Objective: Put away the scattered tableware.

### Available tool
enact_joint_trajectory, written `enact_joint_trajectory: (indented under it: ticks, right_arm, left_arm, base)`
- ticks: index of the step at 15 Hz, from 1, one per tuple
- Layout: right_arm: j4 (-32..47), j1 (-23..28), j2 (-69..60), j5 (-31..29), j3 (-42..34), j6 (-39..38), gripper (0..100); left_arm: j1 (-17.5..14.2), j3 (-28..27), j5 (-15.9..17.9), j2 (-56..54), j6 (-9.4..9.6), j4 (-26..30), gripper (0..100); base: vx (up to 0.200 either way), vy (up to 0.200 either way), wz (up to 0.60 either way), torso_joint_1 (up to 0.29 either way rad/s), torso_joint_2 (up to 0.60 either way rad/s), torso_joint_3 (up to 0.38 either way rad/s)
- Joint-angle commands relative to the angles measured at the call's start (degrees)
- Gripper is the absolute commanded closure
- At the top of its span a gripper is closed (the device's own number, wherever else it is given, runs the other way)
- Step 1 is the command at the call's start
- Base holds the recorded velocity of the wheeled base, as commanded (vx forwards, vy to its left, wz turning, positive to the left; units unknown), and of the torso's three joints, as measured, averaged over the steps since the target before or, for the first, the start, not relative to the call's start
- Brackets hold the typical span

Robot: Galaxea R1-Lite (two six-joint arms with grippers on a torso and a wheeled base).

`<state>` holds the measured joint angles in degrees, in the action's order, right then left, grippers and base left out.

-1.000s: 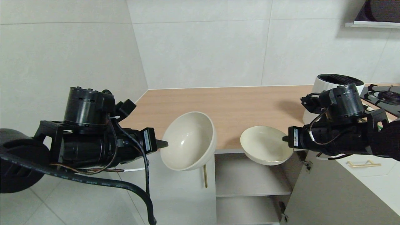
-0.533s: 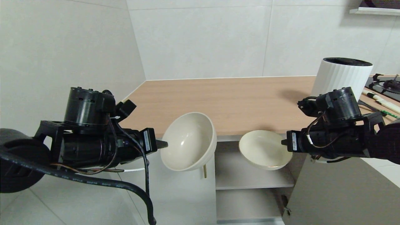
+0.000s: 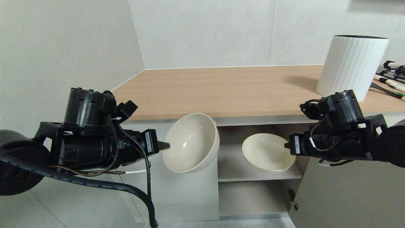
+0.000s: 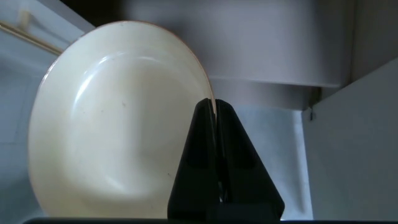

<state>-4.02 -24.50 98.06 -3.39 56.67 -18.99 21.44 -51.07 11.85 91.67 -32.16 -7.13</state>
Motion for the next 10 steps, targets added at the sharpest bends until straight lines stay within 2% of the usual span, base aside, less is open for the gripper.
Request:
enact_joint_trajectory:
  ticks: [1,6,10]
  right_arm:
    - [0.0,0.0,0.3,0.0,-0.2,0.0,100]
    - [0.0,0.0,0.6,-0.1,-0.2,0.0,100]
    - [-0.1,0.0,1.0,-0.1,-0.2,0.0,100]
  left_arm:
    - [0.0,0.0,0.0,0.0,-0.1,0.0,100]
    - [-0.5,-0.2,-0.1,-0.3,-0.01,0.0,100]
    - [-0.5,-0.2,-0.1,-0.3,-0.01,0.0,100]
  base:
    - [0.0,0.0,0.0,-0.159,0.47,0.305]
    - [0.0,0.0,0.0,-0.116,0.41,0.292]
    - [0.0,0.0,0.0,-0.016,0.07,0.043]
